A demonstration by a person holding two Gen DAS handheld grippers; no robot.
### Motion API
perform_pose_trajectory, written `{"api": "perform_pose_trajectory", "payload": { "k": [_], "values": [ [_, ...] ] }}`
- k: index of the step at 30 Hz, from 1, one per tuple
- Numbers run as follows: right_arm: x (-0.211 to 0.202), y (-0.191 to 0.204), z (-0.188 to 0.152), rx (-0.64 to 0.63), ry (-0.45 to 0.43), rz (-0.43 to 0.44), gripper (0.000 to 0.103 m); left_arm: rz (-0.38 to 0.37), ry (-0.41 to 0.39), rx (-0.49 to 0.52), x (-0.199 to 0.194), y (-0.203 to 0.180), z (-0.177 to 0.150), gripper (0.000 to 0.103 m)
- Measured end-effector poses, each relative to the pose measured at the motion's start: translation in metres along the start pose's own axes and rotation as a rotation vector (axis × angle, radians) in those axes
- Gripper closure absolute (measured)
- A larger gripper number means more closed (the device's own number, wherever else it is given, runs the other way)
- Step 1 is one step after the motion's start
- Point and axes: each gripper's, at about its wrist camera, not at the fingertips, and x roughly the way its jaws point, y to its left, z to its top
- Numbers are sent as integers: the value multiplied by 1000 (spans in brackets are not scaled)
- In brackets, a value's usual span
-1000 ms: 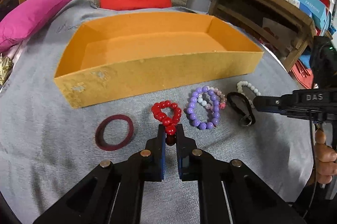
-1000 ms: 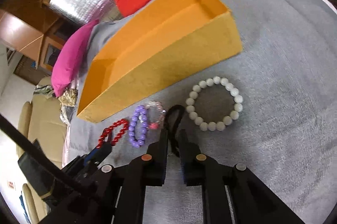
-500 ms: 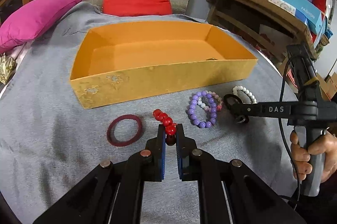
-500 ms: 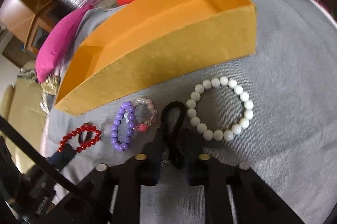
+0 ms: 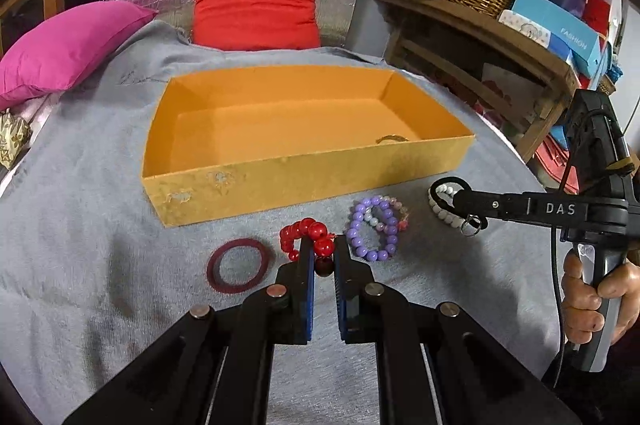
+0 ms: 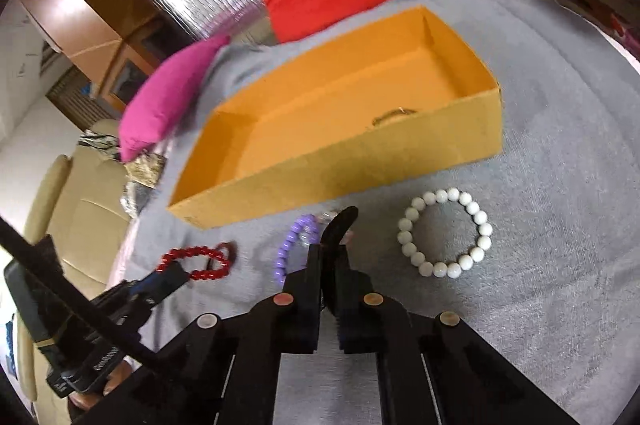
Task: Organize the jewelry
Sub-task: 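Lift and carry the hair tie and red bracelet over the box, then open both tools to drop the hair tie and red bracelet into the box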
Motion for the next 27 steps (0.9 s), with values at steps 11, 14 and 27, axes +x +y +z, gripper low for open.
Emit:
{"api": "perform_pose_trajectory", "payload": {
  "k": [11, 14, 27],
  "values": [
    [-29, 37, 22, -89, -159, 121, 97, -44, -112, 5, -27, -4, 32, 93],
    [-21, 43, 41, -56, -178, 132, 97, -43, -132, -19, -25, 3, 55, 93],
    [69, 32, 96, 71, -71, 85, 97, -12, -34, -134, 58, 59, 95, 93]
  ]
}}
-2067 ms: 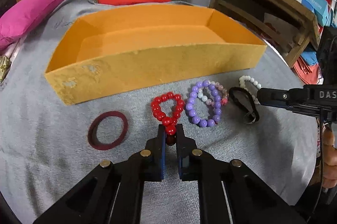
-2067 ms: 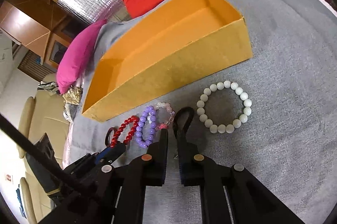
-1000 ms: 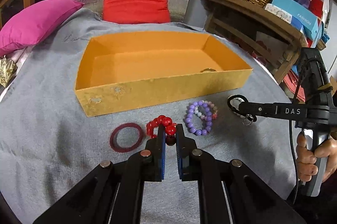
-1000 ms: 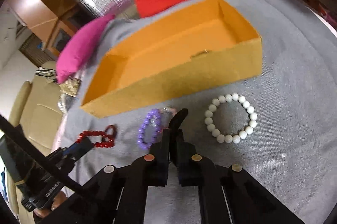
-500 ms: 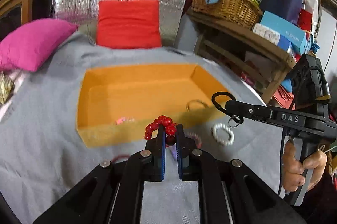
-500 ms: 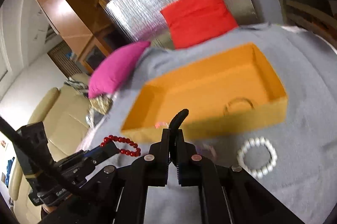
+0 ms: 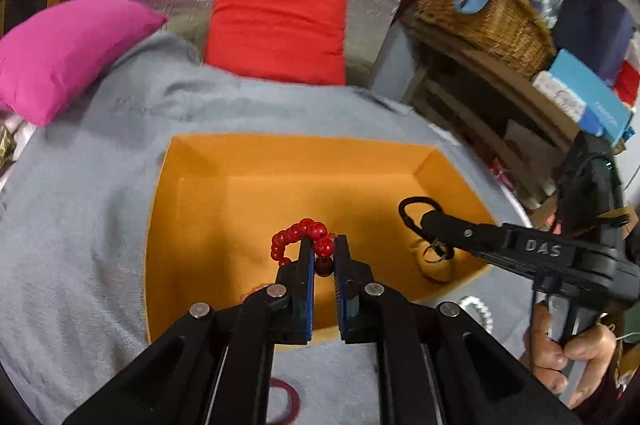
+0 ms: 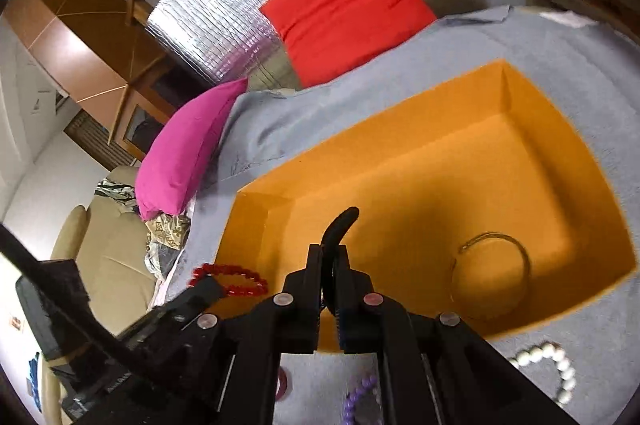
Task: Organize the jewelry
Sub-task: 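Open both tools to drop the hair tie and red bracelet into the box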
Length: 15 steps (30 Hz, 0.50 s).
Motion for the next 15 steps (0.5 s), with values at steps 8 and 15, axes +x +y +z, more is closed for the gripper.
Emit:
{"api": "perform_pose_trajectory", "payload": {
  "k": [8, 15],
  "values": [
    [14, -8, -3, 11, -20, -27, 93, 54, 6, -23, 16, 9, 1, 93],
    [-6, -17, -2, 34, -85, -30, 90, 61, 2, 13, 8, 0, -2, 90]
  ]
}}
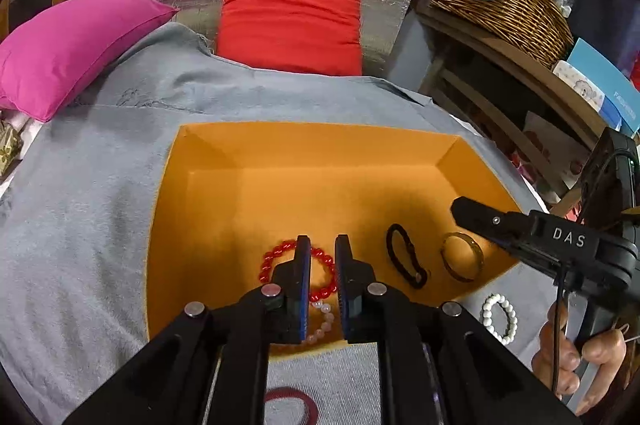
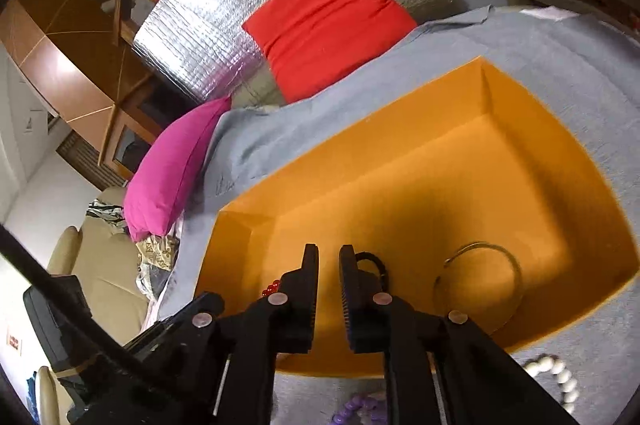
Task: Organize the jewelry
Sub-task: 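Open both tools to drop the hair tie and red bracelet into the box, then withdraw both tools from the box toward the remaining bracelets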
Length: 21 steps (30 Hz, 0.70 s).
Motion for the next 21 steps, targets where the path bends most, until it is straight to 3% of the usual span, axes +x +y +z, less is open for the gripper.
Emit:
{"api": "perform_pose_trajectory", "payload": {
  "k": [2, 6, 8, 10, 11, 14, 21],
  "values": [
    [-10, -1, 1, 2, -14, -2, 90, 18, -12, 7, -8, -3, -1, 83],
    [-32, 0, 1, -5, -29, -4, 89, 108, -40, 52, -26, -15, -8, 51],
    [-42, 1, 0, -15, -17, -3, 67, 151, -51, 78, -37, -20, -14, 44],
    [-58, 2, -4, -34, -25, -12, 48, 200, -61, 98, -48, -24, -23, 41],
    [-65, 2, -7, -44, -31, -13, 46, 219, -64, 101, -52, -25, -27, 40],
    [-86, 0, -16, -65, -6, -23, 46, 269, -64, 95, -66, -24, -45, 36],
    [-135, -22, -50, -43, -10, -47, 46, 291, -36, 40, -87, -20, -91, 35]
  ]
}}
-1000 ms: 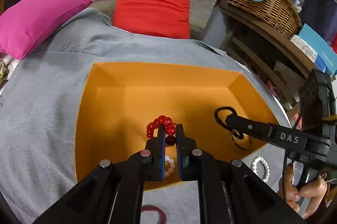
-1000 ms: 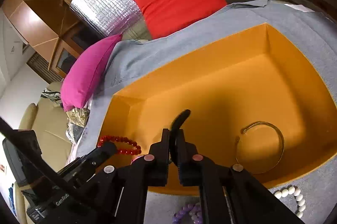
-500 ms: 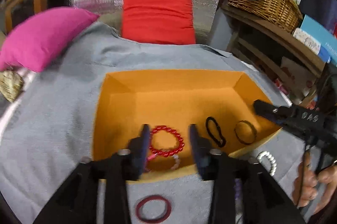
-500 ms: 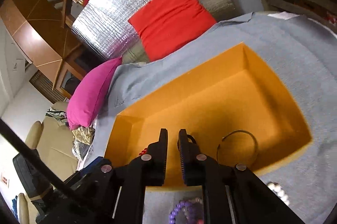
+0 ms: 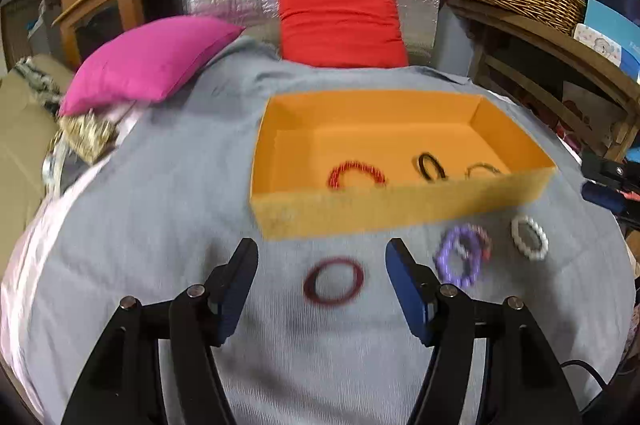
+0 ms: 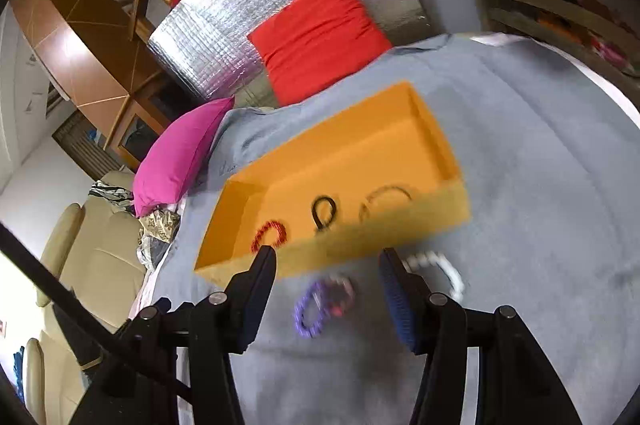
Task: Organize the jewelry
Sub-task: 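Withdraw both tools from the box toward the remaining bracelets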
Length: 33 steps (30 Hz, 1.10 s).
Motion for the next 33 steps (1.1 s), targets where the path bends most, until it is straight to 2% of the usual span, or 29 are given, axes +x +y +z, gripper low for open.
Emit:
{"api": "perform_pose_trajectory", "payload": {
  "k": [4, 7, 12, 15, 21, 33],
  "values": [
    [-12, -13, -25, 33, 23, -16, 46, 13, 29, -1, -5, -4, -21, 35],
    [-7, -14, -34, 34, 59, -23, 46, 13, 33, 19, -6, -11, -28, 31],
    [5, -15, -33, 29, 83, -50, 46, 66, 53, 71, 9, -9, -29, 30],
    [12, -19, -27, 34, 84, -76, 46, 74, 71, 62, 17, 3, -27, 30],
    [22, -28, -20, 82, 102, -93, 46, 77, 55, 38, 21, 18, -19, 30],
    [36, -20, -25, 61, 158, -74, 46, 46, 63, 132, 24, -24, -22, 30]
  ]
}}
